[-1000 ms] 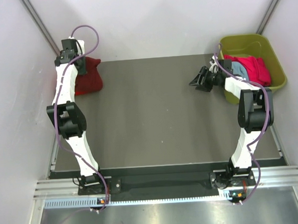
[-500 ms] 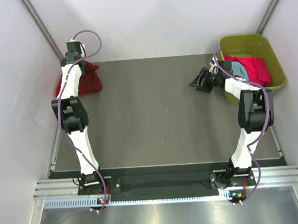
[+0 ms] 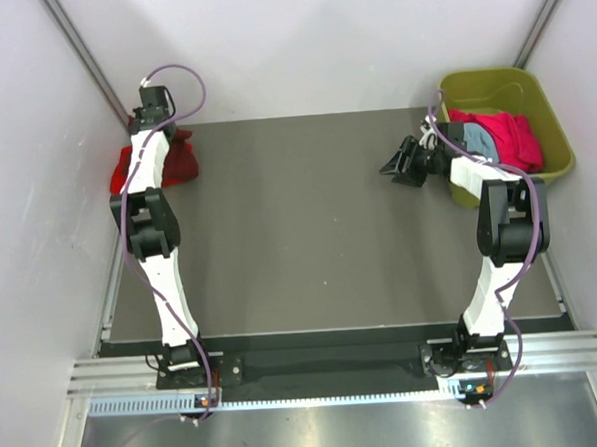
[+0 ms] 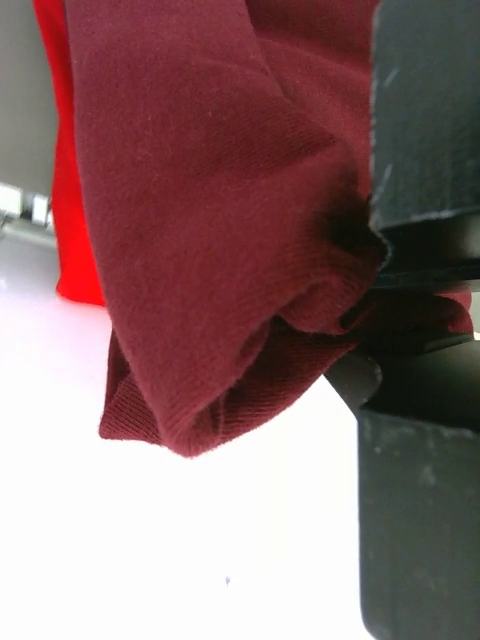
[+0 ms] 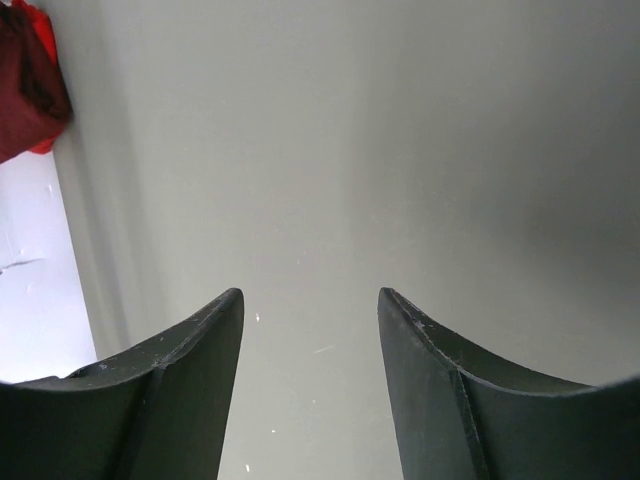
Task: Fold and stack the t-shirts
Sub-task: Neatly place the folded tshirt to the corner
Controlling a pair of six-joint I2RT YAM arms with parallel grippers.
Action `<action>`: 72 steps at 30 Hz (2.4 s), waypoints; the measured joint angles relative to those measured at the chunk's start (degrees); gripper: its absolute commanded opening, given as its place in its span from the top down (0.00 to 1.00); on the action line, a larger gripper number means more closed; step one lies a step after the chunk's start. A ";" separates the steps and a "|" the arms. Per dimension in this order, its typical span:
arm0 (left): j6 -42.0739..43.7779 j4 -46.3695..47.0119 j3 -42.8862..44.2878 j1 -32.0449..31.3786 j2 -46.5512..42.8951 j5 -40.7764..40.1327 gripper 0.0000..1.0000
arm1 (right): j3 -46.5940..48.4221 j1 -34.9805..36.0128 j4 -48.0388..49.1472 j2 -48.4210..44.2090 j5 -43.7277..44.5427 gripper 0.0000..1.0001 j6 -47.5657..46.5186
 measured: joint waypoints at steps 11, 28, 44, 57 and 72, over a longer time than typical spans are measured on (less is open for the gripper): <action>1.99 3.52 0.50 0.42 1.90 -3.89 1.00 | 0.02 0.00 -0.02 0.00 0.48 0.43 -0.04; 7.23 13.75 0.59 4.39 11.13 -8.11 0.56 | 0.07 0.00 -0.48 0.00 1.01 0.43 -1.42; 4.02 16.61 8.85 -3.91 12.81 -10.95 0.20 | 0.07 2.23 -1.51 0.00 1.97 0.43 -3.02; -15.63 -3.74 -0.09 -6.51 0.04 7.98 0.23 | 0.07 2.64 -1.42 0.00 2.29 0.43 -2.99; -16.76 -9.01 -1.84 -4.76 0.02 14.88 0.36 | 0.26 2.64 0.96 1.36 1.11 0.43 -1.42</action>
